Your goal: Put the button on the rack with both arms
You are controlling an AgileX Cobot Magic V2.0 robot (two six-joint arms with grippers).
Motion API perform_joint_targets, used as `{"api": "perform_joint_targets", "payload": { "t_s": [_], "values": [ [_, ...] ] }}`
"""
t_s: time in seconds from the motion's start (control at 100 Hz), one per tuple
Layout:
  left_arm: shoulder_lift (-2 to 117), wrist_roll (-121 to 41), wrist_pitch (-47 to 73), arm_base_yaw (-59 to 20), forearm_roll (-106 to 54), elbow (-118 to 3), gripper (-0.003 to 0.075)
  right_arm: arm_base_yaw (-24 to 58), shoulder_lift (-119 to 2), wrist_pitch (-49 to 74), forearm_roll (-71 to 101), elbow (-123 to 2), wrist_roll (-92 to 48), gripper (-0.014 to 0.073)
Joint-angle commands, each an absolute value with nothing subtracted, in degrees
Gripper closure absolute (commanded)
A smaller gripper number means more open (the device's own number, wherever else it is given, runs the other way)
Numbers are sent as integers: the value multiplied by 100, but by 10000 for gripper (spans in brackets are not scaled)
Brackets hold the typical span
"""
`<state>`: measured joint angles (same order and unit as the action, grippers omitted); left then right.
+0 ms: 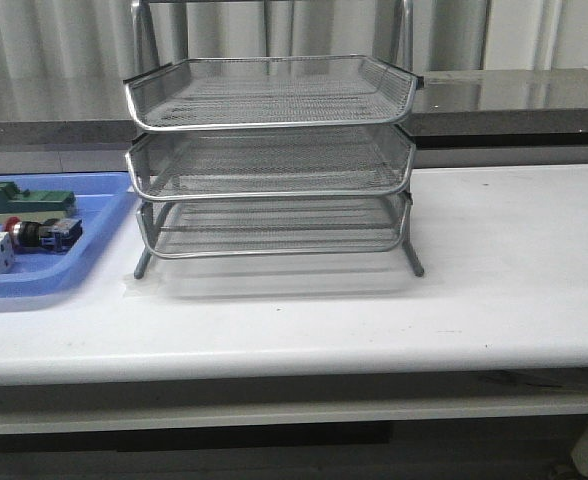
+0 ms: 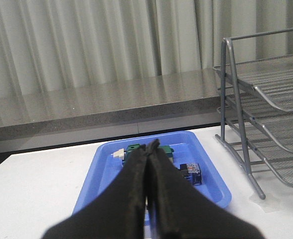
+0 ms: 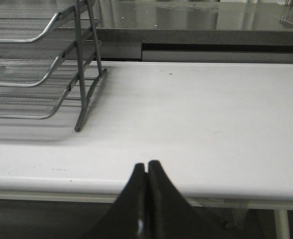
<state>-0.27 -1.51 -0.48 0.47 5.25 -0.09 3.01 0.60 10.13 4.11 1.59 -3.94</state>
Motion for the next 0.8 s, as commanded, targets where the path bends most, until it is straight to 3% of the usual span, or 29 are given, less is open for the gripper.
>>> {"api": "perform_joint_targets", "payload": {
  "t_s": [0.0, 0.79],
  "values": [
    [-209, -100, -513, 20, 489, 304, 741, 296, 179, 540, 378, 53, -402, 664],
    [-209, -100, -513, 20, 489, 304, 741, 296, 179, 88, 347, 53, -459, 664]
  ]
}}
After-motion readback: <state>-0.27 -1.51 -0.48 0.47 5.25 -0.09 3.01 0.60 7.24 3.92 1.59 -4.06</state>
